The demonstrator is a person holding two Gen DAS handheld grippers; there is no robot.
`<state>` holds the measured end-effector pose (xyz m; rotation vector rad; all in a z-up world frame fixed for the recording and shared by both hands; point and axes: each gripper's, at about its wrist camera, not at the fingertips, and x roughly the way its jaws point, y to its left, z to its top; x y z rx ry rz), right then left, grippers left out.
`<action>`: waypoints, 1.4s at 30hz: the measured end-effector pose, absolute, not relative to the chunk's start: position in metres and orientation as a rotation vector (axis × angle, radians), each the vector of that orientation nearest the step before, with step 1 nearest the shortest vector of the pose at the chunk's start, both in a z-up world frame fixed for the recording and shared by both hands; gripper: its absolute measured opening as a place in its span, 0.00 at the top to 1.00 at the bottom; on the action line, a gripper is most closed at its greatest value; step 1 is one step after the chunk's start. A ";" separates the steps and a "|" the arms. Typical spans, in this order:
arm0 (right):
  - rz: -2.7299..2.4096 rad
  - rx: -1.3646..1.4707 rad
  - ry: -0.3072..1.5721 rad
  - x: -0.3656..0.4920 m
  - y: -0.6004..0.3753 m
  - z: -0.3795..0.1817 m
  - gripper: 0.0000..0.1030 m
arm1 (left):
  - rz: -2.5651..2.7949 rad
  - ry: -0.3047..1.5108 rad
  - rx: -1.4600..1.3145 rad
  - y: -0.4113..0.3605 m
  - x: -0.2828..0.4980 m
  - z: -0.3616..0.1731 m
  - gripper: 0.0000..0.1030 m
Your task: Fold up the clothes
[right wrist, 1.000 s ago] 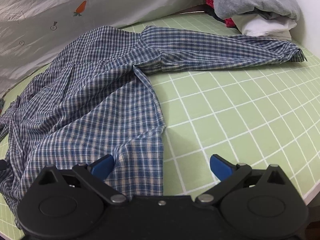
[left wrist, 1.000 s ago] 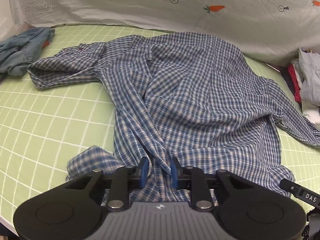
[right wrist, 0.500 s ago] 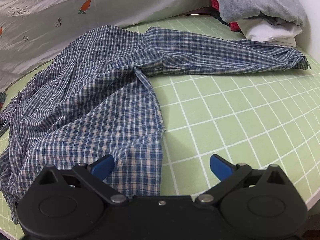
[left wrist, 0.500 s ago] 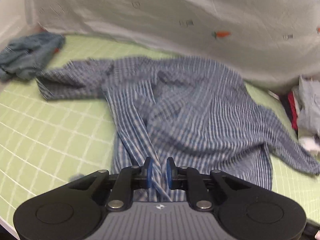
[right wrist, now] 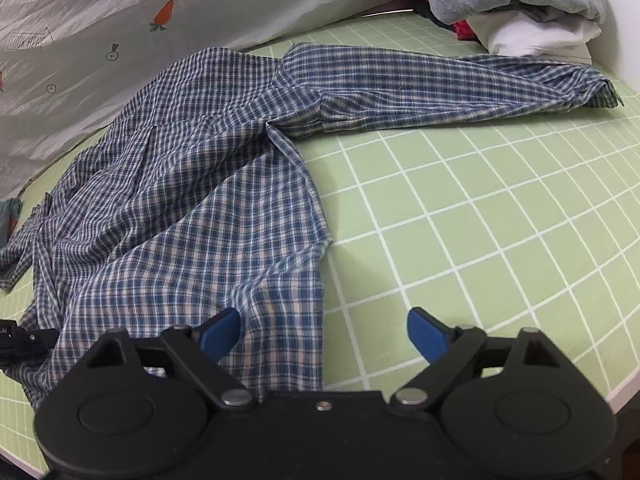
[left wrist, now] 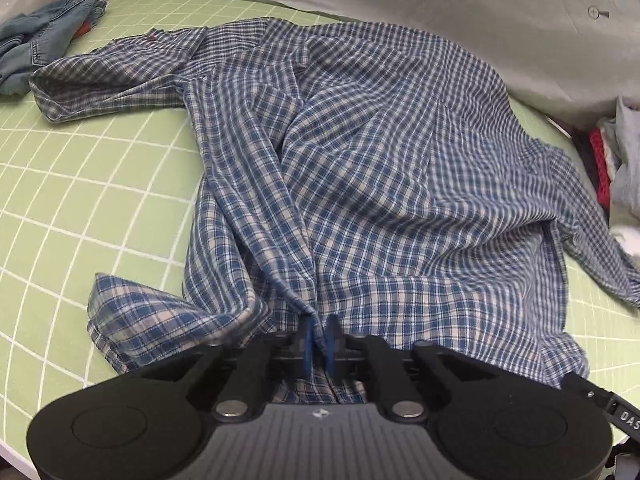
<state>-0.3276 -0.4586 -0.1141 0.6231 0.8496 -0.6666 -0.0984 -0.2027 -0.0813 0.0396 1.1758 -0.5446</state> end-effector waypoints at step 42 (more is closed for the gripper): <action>-0.546 0.954 0.791 -0.342 -0.425 -0.122 0.72 | -0.454 1.143 -0.057 -0.072 -0.084 -0.054 0.83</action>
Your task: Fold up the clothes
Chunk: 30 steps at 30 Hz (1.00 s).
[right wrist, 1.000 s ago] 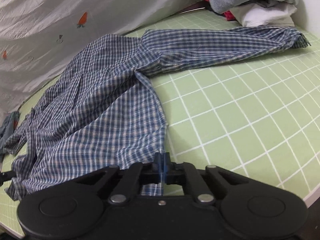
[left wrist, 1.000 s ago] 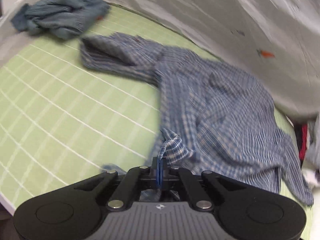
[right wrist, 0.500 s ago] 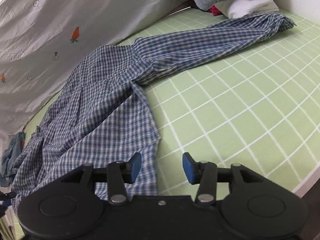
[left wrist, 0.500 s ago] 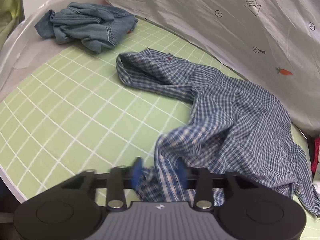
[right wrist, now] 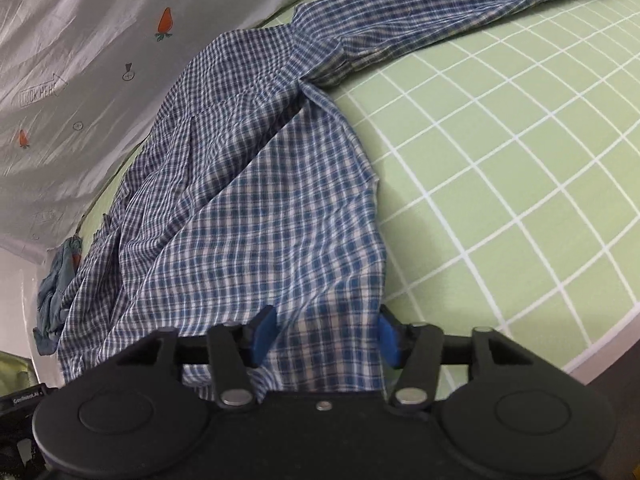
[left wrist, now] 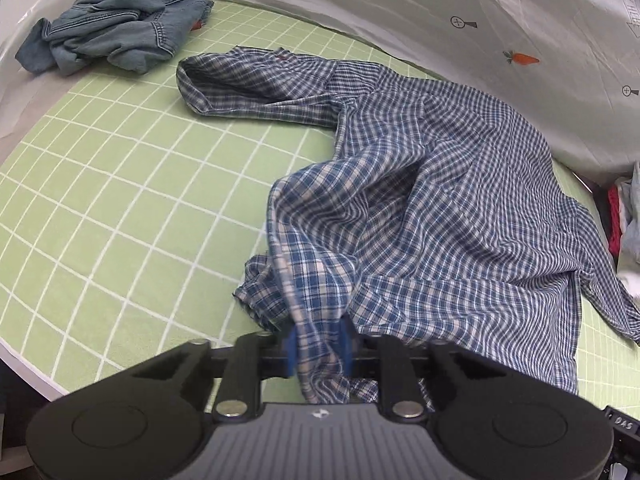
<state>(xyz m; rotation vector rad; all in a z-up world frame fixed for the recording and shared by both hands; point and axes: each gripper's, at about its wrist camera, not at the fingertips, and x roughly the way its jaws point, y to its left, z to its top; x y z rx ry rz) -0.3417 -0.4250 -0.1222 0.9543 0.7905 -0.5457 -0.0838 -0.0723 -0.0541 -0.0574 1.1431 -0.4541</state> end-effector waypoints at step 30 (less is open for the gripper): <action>-0.735 0.731 0.717 -0.367 -0.472 -0.082 0.41 | -0.237 1.128 -0.112 -0.019 -0.048 -0.045 0.53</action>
